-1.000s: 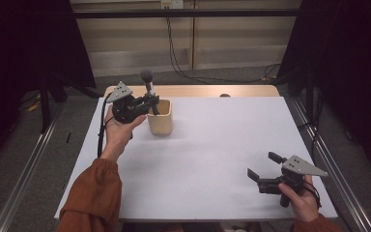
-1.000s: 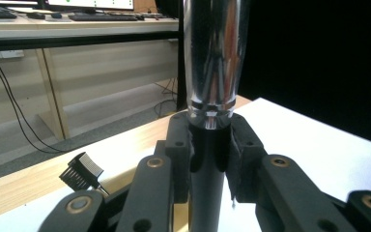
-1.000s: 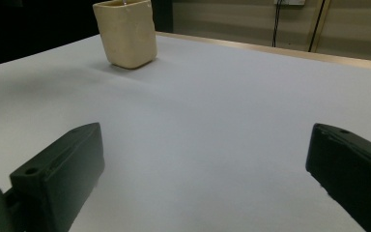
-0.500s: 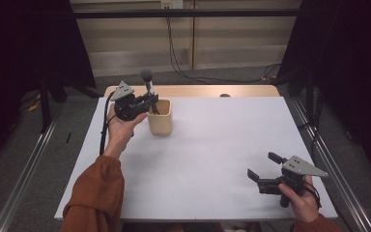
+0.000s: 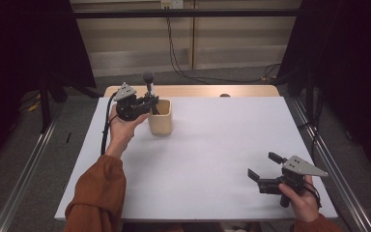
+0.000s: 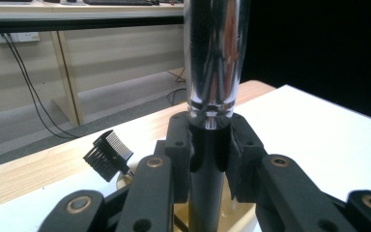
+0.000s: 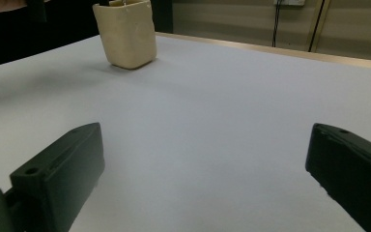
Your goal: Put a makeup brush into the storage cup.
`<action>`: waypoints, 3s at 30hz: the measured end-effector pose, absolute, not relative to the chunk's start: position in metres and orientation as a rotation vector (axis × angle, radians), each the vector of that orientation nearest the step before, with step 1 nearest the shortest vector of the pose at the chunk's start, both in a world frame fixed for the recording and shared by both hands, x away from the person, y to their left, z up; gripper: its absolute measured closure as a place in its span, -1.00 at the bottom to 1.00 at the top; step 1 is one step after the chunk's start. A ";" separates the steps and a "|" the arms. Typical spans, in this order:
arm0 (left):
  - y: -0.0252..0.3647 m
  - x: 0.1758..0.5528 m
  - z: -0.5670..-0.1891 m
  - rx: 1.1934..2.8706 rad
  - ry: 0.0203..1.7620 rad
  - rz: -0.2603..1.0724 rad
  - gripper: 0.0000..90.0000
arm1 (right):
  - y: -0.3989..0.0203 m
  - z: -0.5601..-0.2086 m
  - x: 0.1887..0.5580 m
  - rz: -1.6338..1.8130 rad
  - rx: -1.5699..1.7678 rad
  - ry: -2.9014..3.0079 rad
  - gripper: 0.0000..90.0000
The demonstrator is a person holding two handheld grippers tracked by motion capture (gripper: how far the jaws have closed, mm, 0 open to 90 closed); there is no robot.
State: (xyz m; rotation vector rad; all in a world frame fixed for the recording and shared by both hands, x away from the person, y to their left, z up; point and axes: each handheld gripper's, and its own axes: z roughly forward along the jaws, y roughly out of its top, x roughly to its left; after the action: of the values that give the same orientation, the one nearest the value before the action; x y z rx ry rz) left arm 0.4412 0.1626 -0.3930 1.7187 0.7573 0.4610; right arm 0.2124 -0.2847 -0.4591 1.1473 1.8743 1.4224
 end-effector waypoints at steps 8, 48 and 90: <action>0.161 0.444 -0.400 1.743 0.762 0.470 0.65 | -0.284 -0.459 0.213 1.425 1.151 1.874 -1.00; 0.161 0.444 -0.424 1.797 0.818 0.455 0.58 | -0.283 -0.459 0.213 1.427 1.144 1.883 -1.00; 0.182 0.417 -0.406 1.694 0.845 0.460 -0.82 | -0.286 -0.462 0.216 1.423 1.168 1.861 -1.00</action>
State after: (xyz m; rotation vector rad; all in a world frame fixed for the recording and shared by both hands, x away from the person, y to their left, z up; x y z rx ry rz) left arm 0.4173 0.1819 -0.4057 1.6943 0.8453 0.4601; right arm 0.2157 -0.2860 -0.4615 1.1679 1.8615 1.4232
